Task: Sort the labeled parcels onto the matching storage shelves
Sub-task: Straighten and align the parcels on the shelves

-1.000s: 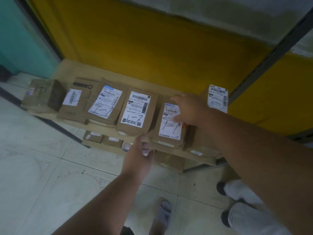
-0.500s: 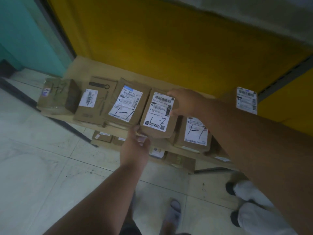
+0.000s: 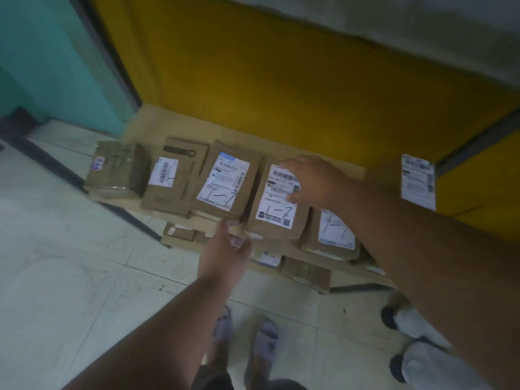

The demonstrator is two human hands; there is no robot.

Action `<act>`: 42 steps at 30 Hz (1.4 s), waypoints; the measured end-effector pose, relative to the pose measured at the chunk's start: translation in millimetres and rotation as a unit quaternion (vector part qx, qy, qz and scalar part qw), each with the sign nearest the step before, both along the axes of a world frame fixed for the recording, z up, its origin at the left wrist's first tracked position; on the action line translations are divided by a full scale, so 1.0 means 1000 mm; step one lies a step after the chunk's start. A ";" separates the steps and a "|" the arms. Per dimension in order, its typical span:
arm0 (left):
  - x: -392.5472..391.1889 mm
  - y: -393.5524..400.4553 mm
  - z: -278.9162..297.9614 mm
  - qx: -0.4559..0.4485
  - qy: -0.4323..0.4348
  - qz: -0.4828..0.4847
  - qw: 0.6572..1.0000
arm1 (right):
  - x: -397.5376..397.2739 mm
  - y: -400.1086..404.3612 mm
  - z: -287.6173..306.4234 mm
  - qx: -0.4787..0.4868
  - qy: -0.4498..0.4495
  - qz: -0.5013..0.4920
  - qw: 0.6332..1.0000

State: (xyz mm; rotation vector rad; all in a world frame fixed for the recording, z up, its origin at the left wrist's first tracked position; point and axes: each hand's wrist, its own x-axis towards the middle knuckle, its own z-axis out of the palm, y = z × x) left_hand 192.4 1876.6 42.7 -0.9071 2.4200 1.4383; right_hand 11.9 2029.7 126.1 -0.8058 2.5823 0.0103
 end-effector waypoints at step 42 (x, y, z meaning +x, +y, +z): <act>-0.011 -0.139 -0.009 -0.012 0.015 0.111 0.994 | -0.016 -0.150 -0.013 0.056 0.022 0.051 0.997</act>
